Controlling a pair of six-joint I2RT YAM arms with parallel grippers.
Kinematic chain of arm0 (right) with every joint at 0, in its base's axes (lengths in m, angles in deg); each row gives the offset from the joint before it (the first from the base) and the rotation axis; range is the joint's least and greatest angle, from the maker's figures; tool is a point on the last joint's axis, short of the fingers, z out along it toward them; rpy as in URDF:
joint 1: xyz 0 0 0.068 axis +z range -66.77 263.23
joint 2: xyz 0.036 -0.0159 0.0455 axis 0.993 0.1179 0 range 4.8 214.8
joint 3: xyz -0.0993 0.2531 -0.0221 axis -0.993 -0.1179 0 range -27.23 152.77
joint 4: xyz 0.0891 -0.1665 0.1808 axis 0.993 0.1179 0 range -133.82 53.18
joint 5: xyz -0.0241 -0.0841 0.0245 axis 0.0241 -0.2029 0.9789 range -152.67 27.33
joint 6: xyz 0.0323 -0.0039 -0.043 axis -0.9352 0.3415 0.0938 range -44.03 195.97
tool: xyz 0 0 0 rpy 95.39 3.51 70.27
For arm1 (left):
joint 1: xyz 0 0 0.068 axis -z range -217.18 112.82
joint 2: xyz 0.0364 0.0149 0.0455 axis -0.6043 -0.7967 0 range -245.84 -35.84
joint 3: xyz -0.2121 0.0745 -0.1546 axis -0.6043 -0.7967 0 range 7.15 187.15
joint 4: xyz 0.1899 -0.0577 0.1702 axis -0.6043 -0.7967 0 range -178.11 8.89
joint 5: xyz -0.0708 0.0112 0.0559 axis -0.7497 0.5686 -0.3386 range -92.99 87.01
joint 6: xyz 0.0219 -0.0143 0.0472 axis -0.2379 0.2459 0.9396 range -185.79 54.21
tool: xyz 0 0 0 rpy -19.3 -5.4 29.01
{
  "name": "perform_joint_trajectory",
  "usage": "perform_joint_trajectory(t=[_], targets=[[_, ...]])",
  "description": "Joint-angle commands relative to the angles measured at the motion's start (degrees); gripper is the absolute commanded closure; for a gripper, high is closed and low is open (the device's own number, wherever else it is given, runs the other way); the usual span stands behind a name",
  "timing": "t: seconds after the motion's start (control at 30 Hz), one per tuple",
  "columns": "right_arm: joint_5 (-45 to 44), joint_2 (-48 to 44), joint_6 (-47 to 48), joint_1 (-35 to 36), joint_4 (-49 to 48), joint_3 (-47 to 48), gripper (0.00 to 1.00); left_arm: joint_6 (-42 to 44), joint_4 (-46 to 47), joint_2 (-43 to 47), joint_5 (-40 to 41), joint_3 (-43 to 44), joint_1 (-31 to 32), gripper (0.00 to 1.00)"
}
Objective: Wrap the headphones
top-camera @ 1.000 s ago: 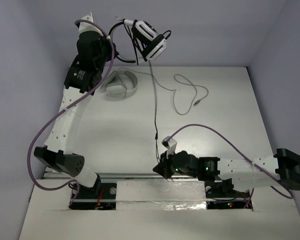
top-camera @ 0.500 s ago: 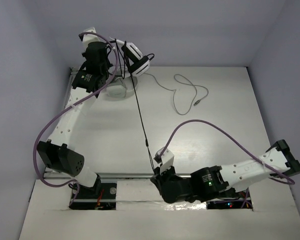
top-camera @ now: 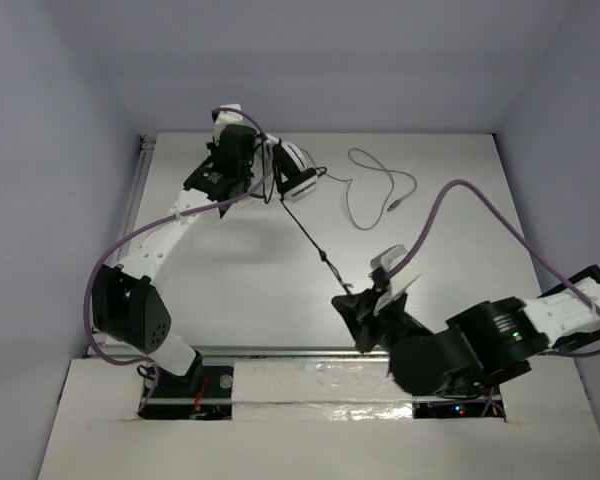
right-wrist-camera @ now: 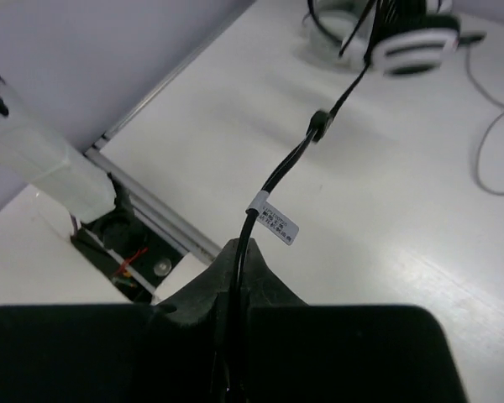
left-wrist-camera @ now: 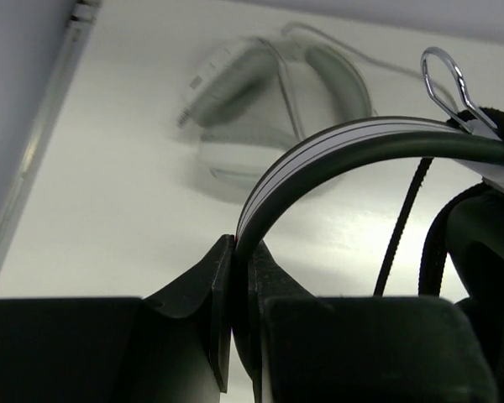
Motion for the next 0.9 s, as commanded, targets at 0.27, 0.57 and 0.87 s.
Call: perform_joint_trajectory(t=[0.27, 0.57, 0.87], targets=[[-8.2, -19.4, 45.6, 0.5, -34.6, 3.9, 1.0, 1.6, 6.0, 4.5, 3.3, -8.5, 18.8, 1.0], [-12.7, -28.9, 46.9, 0.5, -38.8, -4.6, 1.0, 3.8, 3.7, 12.8, -2.3, -17.7, 37.2, 1.0], [-16.4, -30.0, 42.8, 0.5, -33.2, -6.0, 1.0, 5.8, 5.7, 17.3, -14.2, -19.1, 47.2, 1.0]])
